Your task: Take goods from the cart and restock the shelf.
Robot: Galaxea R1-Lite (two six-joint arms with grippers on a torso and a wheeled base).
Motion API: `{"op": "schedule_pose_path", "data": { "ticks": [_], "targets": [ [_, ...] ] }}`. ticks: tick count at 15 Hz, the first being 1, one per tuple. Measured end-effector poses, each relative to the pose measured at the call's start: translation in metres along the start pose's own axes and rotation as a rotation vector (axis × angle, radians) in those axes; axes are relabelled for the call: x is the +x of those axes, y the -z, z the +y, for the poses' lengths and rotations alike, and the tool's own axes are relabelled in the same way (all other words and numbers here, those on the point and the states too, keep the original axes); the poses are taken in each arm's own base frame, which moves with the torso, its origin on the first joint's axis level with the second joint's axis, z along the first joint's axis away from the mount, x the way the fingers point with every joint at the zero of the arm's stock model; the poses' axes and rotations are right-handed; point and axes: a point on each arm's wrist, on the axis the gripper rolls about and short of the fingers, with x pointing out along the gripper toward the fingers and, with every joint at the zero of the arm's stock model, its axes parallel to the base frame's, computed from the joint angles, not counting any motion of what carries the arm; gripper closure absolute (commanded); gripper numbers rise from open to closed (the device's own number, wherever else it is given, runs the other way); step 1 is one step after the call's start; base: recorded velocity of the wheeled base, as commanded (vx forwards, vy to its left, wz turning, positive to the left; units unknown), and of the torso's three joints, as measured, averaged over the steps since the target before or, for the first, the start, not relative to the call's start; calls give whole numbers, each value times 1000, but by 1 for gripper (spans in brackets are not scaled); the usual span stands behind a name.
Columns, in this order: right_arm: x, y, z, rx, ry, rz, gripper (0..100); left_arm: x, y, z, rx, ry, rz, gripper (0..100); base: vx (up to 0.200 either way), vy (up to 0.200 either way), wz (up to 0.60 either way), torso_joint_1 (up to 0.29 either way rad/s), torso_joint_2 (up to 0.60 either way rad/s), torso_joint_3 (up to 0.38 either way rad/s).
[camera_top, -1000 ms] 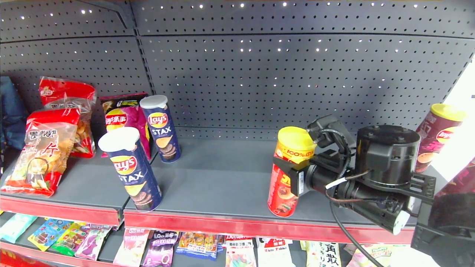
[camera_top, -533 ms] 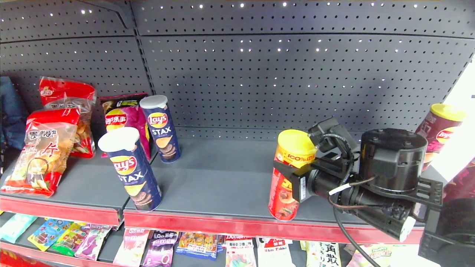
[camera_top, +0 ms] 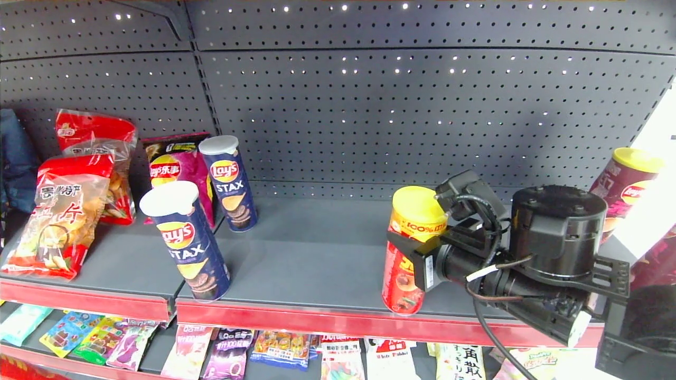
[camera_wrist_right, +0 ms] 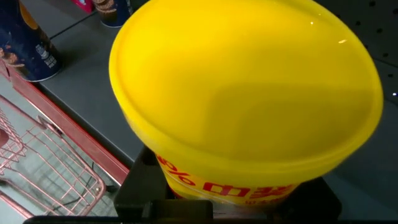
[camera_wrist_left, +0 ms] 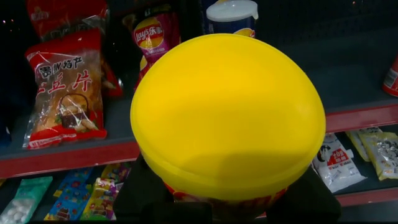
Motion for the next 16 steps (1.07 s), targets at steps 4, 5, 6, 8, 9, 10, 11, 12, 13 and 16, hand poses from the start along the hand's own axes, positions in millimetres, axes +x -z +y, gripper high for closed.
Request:
{"op": "schedule_pose_path", "data": {
  "ticks": [4,5,6,8,9,10,11,12,13,16],
  "targets": [
    [1,-1,-1,0,75,-1,100,0,0,0,0,1,0,100,0,0,0,0,0,0],
    [1,0,0,-1,76,0,100,0,0,0,0,0,0,100,0,0,0,0,0,0],
    [1,0,0,-3,76,2,100,0,0,0,0,1,1,100,0,0,0,0,0,0],
    [1,1,1,-3,78,3,100,0,0,0,-1,0,0,100,0,0,0,0,0,0],
    [1,1,0,-4,99,4,100,0,0,0,-1,0,0,100,0,0,0,0,0,0],
    [1,1,1,-6,112,5,100,0,0,0,-1,0,0,100,0,0,0,0,0,0],
    [1,0,3,-8,135,5,100,0,0,0,-2,1,0,100,0,0,0,0,0,0],
    [0,0,5,-11,144,5,100,0,0,0,-2,0,0,100,0,0,0,0,0,0],
    [0,0,6,-13,148,5,100,0,0,0,-2,0,0,100,0,0,0,0,0,0],
    [0,0,8,-15,172,5,100,0,0,0,-2,0,0,100,0,0,0,0,0,0]
  ]
}}
